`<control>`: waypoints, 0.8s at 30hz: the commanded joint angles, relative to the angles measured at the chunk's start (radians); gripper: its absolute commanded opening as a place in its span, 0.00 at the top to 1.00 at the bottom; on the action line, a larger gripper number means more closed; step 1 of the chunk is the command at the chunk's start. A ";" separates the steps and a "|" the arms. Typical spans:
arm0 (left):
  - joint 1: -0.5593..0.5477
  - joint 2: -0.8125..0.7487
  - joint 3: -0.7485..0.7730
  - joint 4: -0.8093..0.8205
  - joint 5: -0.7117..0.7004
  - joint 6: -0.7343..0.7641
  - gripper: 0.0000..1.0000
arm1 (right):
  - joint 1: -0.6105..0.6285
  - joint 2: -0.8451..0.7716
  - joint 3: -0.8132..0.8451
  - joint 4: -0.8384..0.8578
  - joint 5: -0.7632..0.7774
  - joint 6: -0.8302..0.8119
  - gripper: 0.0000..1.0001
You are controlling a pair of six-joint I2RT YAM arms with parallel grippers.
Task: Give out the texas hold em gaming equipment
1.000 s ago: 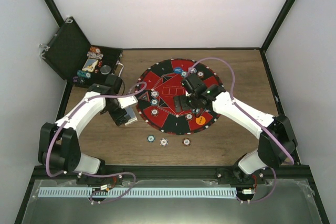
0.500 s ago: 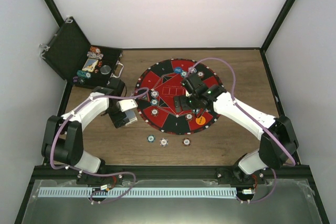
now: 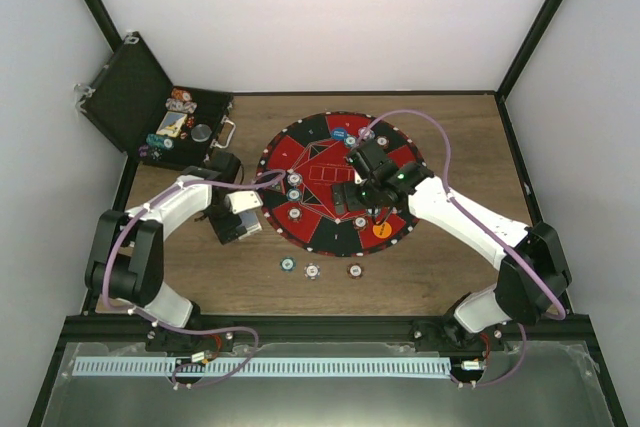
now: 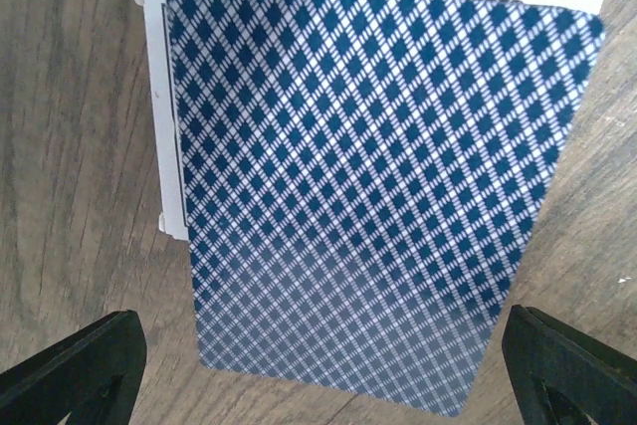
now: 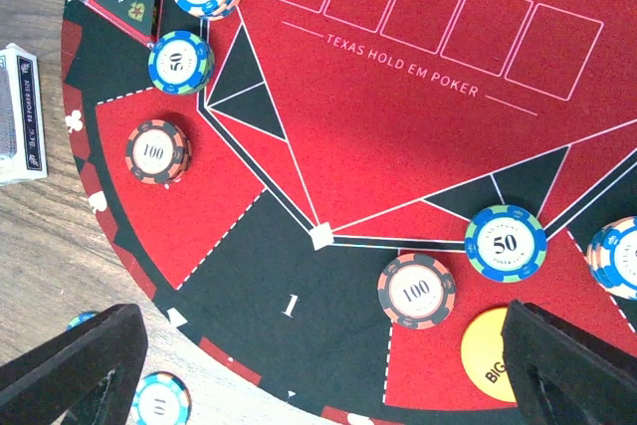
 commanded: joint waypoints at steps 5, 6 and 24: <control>0.016 0.029 -0.026 0.039 -0.024 0.019 0.00 | -0.006 -0.029 0.007 -0.008 0.000 -0.013 0.00; 0.019 0.031 -0.028 0.038 -0.021 0.020 0.00 | -0.006 -0.029 0.007 -0.009 0.001 -0.012 0.00; 0.034 0.044 -0.073 0.074 -0.031 0.046 0.00 | -0.007 -0.027 0.018 -0.024 0.000 -0.016 0.00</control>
